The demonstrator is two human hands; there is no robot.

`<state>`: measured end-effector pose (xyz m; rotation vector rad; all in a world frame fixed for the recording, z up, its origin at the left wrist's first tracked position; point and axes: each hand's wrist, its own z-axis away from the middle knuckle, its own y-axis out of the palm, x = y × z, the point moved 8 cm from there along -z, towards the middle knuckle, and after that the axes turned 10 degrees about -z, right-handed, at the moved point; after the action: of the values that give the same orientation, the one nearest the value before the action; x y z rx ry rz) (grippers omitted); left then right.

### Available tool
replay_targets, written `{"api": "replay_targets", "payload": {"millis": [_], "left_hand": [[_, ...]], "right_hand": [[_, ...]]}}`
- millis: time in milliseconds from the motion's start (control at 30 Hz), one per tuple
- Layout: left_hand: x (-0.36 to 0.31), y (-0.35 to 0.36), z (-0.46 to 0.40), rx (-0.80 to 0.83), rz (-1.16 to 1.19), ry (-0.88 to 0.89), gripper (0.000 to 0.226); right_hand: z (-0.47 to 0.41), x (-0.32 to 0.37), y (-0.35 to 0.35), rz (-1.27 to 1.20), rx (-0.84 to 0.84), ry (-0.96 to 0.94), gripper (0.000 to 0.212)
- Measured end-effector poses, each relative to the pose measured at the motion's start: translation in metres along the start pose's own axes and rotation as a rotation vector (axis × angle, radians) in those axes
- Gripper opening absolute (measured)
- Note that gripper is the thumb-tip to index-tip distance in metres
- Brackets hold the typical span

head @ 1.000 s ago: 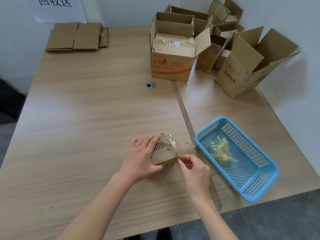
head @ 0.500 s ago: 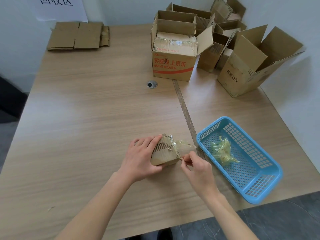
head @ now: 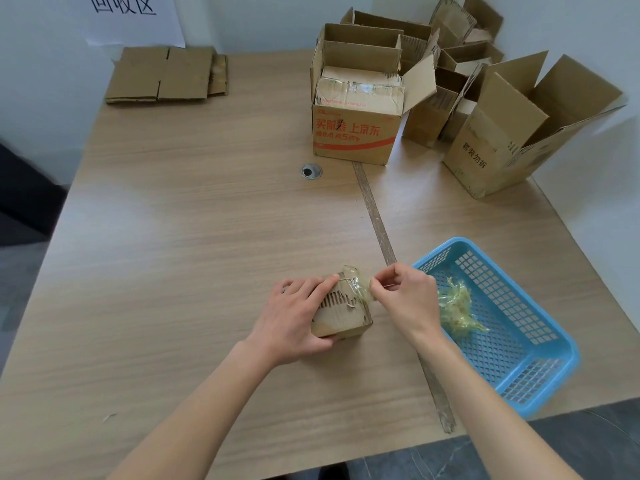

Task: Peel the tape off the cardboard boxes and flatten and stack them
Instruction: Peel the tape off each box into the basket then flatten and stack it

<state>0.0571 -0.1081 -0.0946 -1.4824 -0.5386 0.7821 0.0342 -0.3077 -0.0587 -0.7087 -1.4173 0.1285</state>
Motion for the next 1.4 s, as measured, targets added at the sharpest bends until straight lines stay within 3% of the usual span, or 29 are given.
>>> {"api": "replay_targets", "payload": {"millis": [67,133,367,500,633,700,833,933,1067,1133,1300,1400], "left_hand": [[0.001,0.001,0.001,-0.001,-0.002,-0.001,0.104],[0.0,0.001,0.002,-0.002,-0.002,0.004,0.104],[0.0,0.002,0.0,-0.022,0.012,0.012,0.103],[-0.001,0.001,0.0,-0.053,0.035,0.018,0.1],[0.001,0.0,0.0,-0.058,0.045,0.034,0.096],[0.002,-0.001,-0.001,-0.024,0.065,0.05,0.096],[-0.007,0.002,0.001,0.048,0.071,0.126,0.098],[-0.007,0.001,-0.001,0.039,0.065,0.11,0.098],[-0.007,0.001,0.0,0.014,0.064,0.103,0.098],[-0.007,0.001,0.001,0.008,0.072,0.098,0.098],[-0.009,0.0,0.001,-0.004,0.077,0.099,0.098],[-0.008,0.0,0.001,-0.001,0.08,0.091,0.097]], "right_hand": [[0.006,0.005,0.008,-0.024,0.088,-0.062,0.003],[0.013,0.006,0.008,-0.048,0.18,-0.119,0.012],[0.027,0.001,0.007,-0.189,0.519,-0.115,0.026],[0.021,0.001,0.009,-0.159,0.364,-0.145,0.016],[0.01,0.005,0.022,-0.04,0.433,-0.271,0.013],[0.005,0.002,0.026,-0.054,0.465,-0.239,0.016],[-0.017,-0.005,0.022,-0.063,0.36,-0.134,0.025],[-0.026,-0.004,0.023,-0.077,0.307,-0.083,0.015],[-0.016,0.011,0.007,0.083,0.102,-0.284,0.005],[-0.005,0.013,0.011,0.088,0.199,-0.362,0.009],[0.011,0.002,0.026,0.1,0.568,-0.347,0.029],[0.014,-0.01,0.028,0.048,0.705,-0.187,0.038]]}}
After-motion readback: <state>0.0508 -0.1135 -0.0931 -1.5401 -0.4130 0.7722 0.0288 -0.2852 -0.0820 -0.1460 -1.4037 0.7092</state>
